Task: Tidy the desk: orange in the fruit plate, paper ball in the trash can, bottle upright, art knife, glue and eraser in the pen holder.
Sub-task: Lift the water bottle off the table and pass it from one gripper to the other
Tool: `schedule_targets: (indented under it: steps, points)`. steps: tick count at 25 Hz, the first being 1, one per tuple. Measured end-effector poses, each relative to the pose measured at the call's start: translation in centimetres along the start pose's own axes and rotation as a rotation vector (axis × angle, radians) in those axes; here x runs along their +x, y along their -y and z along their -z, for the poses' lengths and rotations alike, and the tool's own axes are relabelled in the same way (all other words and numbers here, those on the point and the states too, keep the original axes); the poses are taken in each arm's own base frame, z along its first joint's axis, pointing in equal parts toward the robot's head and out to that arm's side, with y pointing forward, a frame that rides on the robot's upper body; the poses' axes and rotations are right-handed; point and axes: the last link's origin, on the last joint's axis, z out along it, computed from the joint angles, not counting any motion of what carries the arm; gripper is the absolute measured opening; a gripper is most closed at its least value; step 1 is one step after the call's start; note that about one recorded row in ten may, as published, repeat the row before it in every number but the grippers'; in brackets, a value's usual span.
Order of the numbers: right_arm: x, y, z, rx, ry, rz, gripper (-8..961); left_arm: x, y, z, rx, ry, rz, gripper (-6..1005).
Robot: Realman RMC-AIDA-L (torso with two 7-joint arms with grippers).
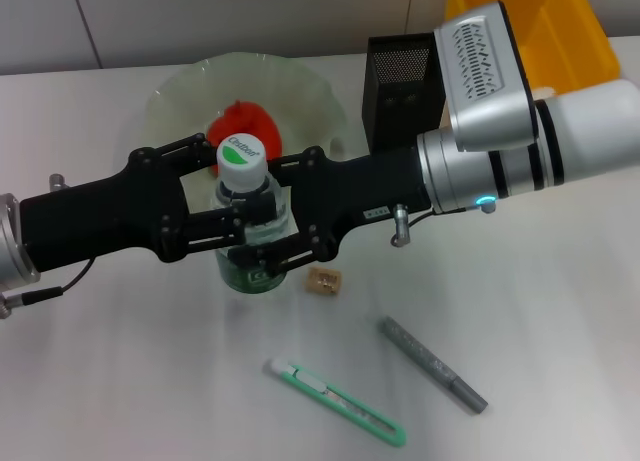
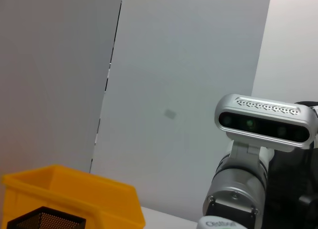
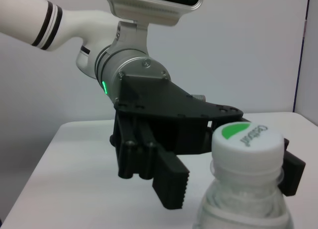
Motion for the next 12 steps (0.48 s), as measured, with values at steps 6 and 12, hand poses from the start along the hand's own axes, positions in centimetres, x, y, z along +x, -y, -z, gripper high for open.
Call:
schedule_targets:
  steps: [6, 12]
  points:
    - [-0.01, 0.03, -0.30, -0.002, 0.000, 0.005, 759, 0.06, -0.06, -0.25, -0.010, 0.003, -0.014, 804]
    - [-0.10, 0.08, -0.38, 0.003, 0.007, 0.001, 758, -0.10, -0.14, -0.09, -0.007, 0.003, -0.034, 803]
